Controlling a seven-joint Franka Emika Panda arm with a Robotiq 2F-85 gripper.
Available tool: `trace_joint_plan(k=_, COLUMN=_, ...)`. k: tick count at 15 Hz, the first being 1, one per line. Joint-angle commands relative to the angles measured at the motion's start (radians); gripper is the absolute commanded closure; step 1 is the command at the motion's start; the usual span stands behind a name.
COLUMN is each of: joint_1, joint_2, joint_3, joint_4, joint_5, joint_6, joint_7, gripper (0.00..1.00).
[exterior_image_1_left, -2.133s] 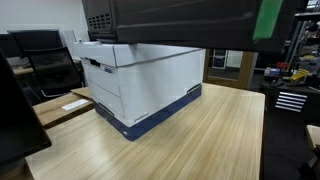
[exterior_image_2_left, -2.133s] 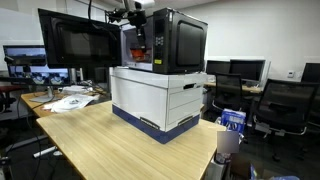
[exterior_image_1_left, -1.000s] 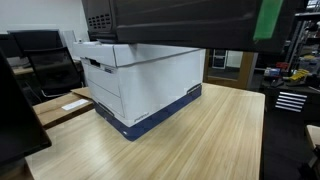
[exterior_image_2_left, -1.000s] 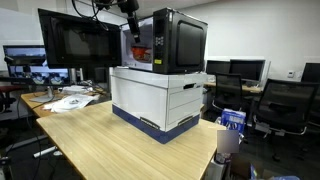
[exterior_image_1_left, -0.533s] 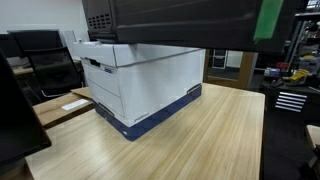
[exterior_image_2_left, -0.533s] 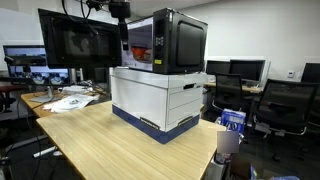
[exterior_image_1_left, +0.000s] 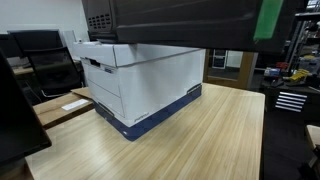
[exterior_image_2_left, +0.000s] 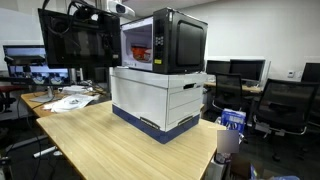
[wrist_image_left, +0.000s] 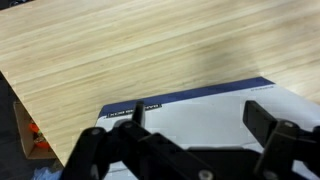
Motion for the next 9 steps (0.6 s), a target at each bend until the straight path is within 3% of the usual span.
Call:
trace_joint_plan(k=1, joint_1=0.004, joint_2=-0.163, joint_3=0.025, joint_4=-0.179, joint_5=-0.132, joint_6=0.034, joint_7=-0.081, gripper=0.00)
trace_joint_plan(k=6, joint_1=0.013, joint_2=-0.355, joint_3=0.038, joint_4=-0.368, joint_5=-0.294, joint_6=0.139, joint_7=-0.151, gripper=0.00)
trace_joint_plan(k=9, joint_1=0.014, joint_2=-0.439, joint_3=0.012, joint_4=-0.468, joint_5=-0.289, joint_6=0.333, joint_7=-0.132, gripper=0.00)
